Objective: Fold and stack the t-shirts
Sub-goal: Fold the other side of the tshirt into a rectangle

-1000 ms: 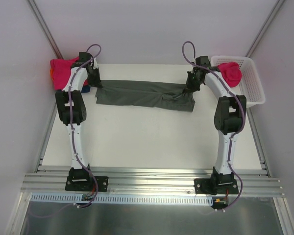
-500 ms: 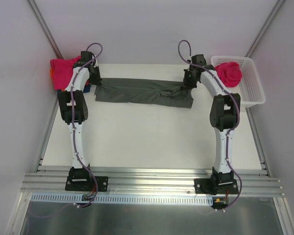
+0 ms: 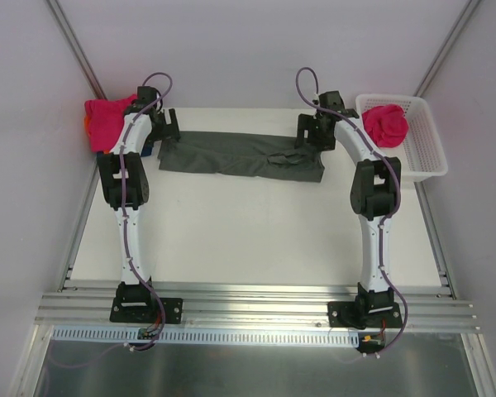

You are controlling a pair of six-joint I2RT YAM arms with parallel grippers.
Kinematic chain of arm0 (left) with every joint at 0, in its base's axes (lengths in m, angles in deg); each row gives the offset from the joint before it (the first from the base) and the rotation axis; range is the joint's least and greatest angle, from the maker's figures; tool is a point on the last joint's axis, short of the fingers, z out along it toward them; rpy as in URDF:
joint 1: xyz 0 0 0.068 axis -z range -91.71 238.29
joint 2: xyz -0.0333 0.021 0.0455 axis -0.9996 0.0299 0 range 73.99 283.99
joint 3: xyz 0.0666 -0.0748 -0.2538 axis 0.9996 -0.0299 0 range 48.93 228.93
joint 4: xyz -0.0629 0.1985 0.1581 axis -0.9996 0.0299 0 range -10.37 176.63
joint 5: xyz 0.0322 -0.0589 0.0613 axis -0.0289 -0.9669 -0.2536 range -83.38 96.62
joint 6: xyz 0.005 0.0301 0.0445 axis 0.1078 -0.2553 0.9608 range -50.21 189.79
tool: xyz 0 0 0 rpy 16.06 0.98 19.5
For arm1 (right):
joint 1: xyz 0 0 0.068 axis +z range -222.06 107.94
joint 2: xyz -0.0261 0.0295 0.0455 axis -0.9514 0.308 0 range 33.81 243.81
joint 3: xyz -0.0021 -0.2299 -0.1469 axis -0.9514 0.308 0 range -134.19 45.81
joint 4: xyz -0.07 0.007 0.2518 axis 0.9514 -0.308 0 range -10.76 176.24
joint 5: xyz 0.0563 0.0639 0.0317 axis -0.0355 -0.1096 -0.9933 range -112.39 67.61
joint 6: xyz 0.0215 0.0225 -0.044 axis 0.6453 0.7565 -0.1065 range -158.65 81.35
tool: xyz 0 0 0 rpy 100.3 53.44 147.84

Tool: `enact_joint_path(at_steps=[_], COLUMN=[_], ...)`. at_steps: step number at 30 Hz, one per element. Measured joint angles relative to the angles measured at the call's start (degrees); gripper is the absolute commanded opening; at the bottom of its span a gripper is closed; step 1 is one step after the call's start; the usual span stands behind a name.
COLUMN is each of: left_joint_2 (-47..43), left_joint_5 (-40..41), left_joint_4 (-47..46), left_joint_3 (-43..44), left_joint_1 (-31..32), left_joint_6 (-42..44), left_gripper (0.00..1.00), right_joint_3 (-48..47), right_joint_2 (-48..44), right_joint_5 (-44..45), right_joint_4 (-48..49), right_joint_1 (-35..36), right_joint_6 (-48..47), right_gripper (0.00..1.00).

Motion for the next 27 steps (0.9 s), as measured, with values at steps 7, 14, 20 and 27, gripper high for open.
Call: enact_joint_path(at_steps=[7,14,20,27], left_joint_2=[-2.01,-7.52,-7.74,-6.40], left_joint_5=[0.68,-5.09,-11.08,-17.03], left_joint_4=[0.28,0.70,0.83,0.96], left_joint_3=[-2.95,-8.17,-8.63,-8.76], left_joint_1=[0.28,1.25,2.49,2.82], left_joint_6=[-0.83,-2.45,-3.50,-4.11], left_gripper=[0.99,0.82,0.58,0.38], right_joint_3=[0.09,4.09,6.27,7.21], right_joint_2=[-0.63,-6.54,-9.49,-9.40], right_joint_5=[-0.37,-5.57,-11.67,-15.34], right_joint_4=[-0.02,0.02,0.68,0.94], right_joint_1=[0.07,1.88,7.69,12.13], right_joint_6=[-0.50,2.47,6.67,9.14], right_gripper=[0.86,0.81,0.81,0.81])
